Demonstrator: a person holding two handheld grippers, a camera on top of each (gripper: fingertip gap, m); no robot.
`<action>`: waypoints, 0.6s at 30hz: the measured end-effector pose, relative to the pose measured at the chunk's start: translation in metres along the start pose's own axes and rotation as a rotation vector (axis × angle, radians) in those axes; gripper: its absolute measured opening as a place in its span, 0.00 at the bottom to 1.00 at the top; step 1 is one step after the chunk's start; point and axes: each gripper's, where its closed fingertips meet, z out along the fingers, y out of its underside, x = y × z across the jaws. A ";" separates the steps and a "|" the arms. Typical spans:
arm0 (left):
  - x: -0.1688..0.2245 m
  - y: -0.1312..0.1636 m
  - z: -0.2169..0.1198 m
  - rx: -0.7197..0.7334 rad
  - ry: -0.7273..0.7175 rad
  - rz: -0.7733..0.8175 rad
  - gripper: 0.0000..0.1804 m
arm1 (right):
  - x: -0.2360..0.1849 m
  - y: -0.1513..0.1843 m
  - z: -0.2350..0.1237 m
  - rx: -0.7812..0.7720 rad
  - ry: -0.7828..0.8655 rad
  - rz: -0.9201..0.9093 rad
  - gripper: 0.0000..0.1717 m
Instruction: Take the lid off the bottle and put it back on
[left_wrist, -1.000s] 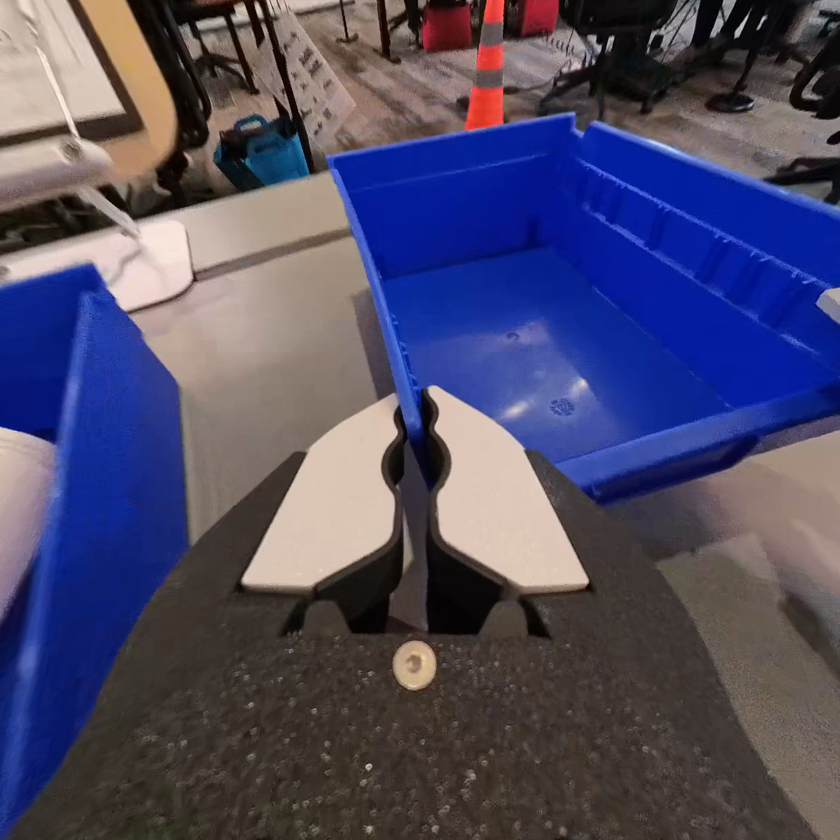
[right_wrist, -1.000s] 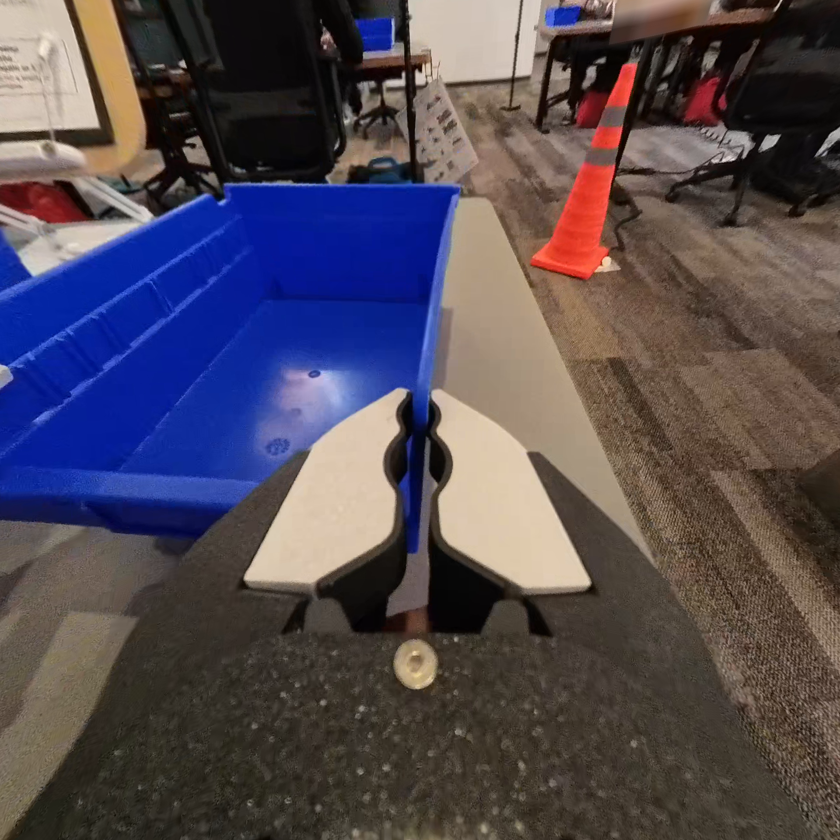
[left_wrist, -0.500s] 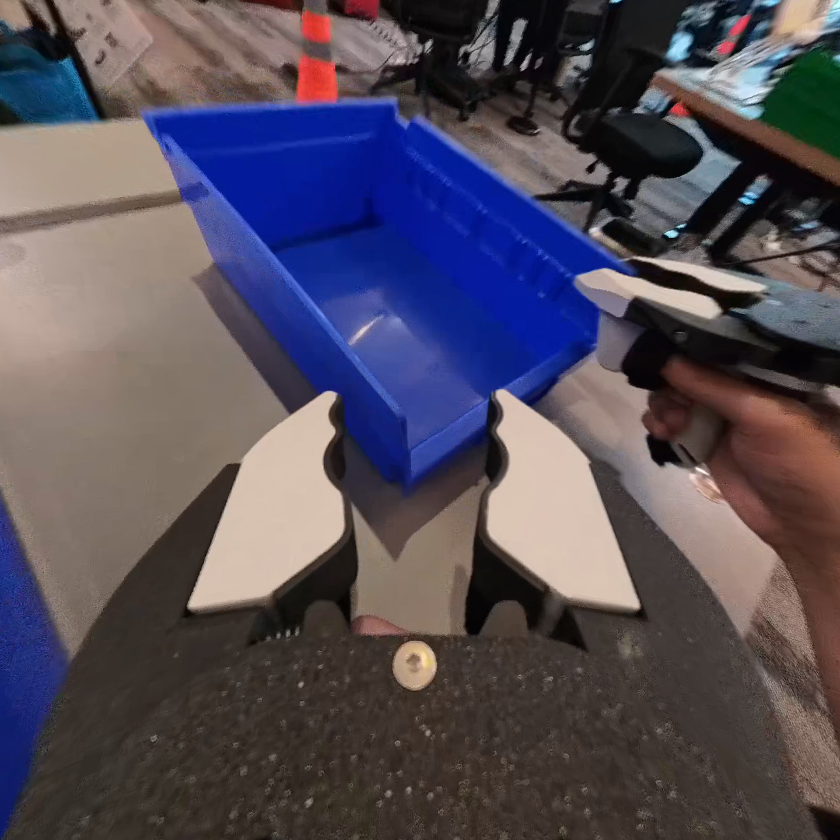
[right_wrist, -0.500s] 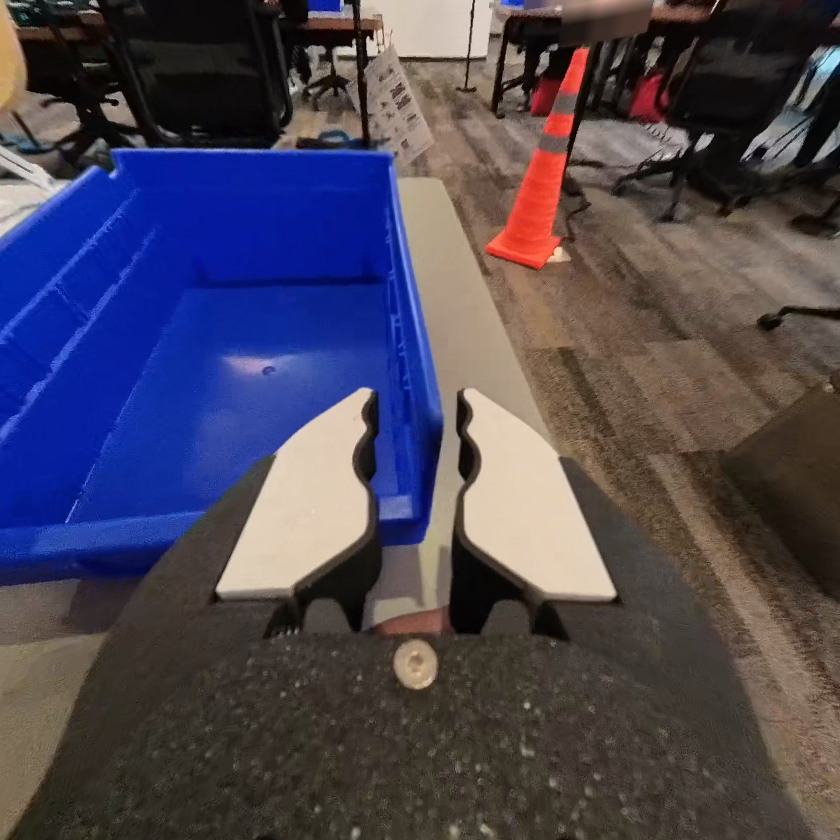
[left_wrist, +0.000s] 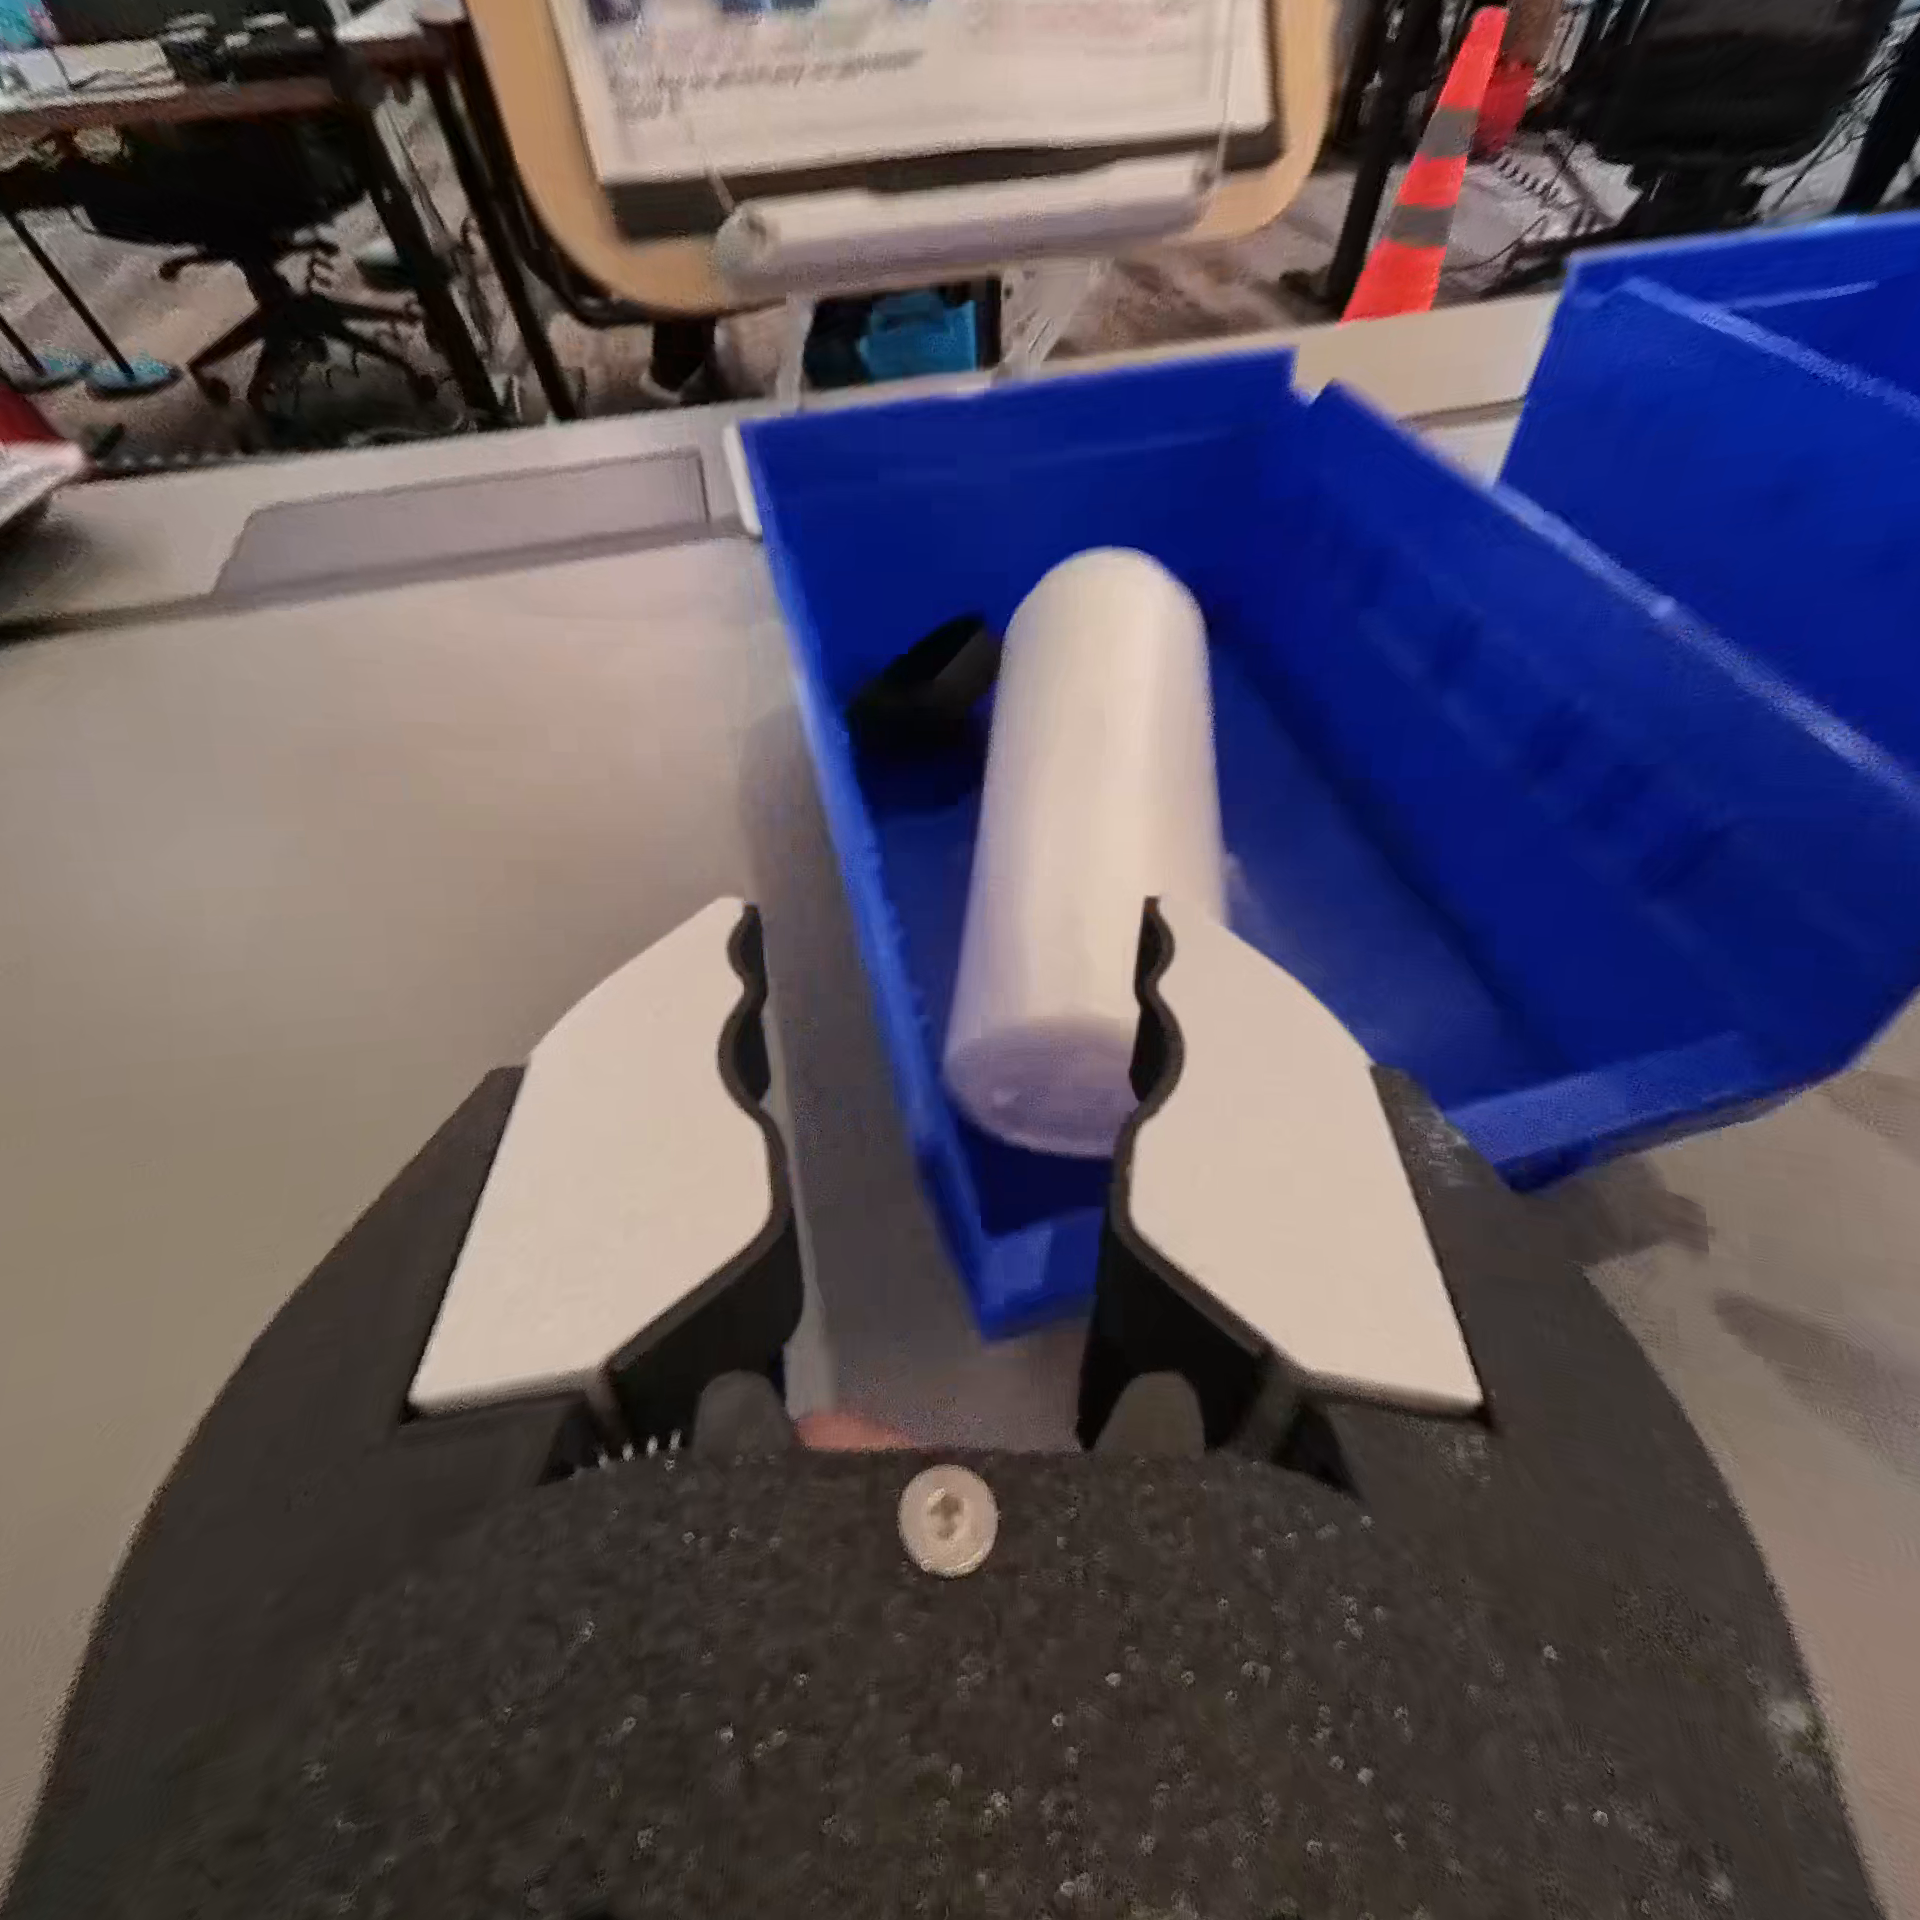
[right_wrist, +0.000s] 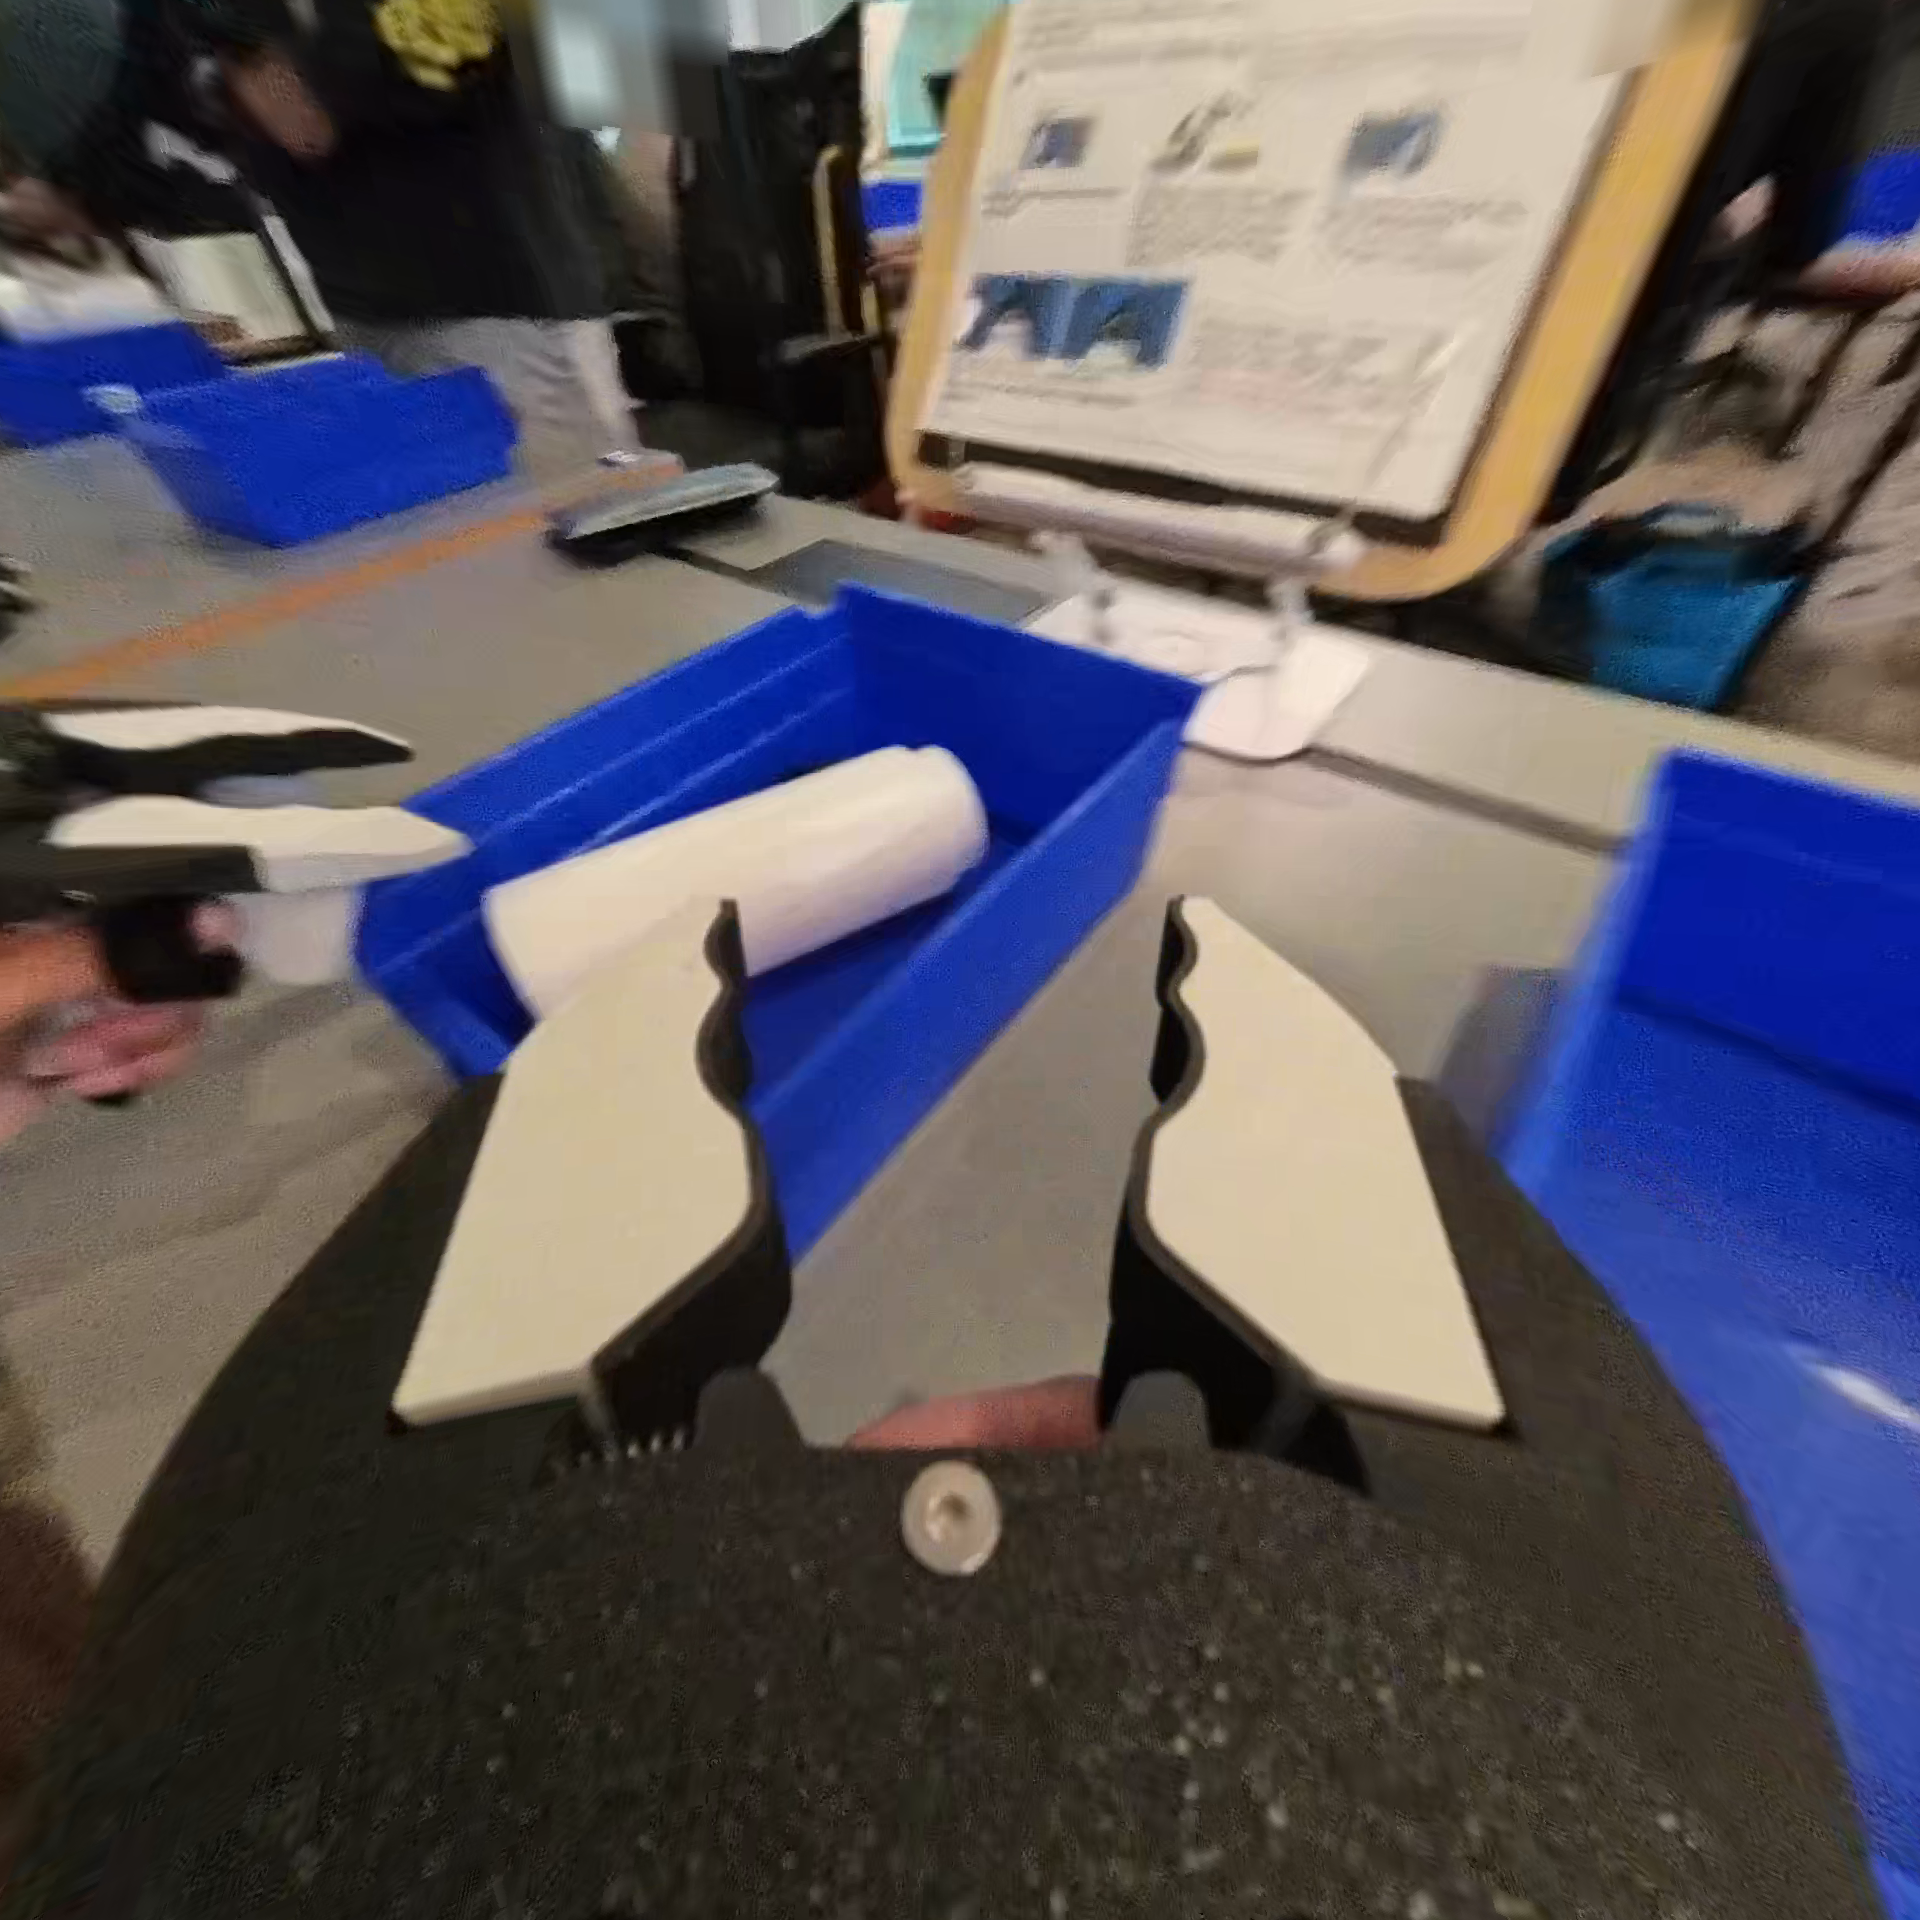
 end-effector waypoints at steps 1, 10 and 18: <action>-0.003 0.011 0.006 -0.020 0.014 0.001 0.37 | -0.018 0.012 0.018 -0.055 -0.040 0.049 0.45; -0.014 0.021 0.027 -0.050 0.033 -0.147 0.05 | -0.033 0.092 0.074 -0.315 0.362 0.012 0.11; -0.064 0.007 0.014 0.010 -0.122 -0.105 0.02 | -0.061 0.072 0.094 -0.194 0.524 -0.008 0.04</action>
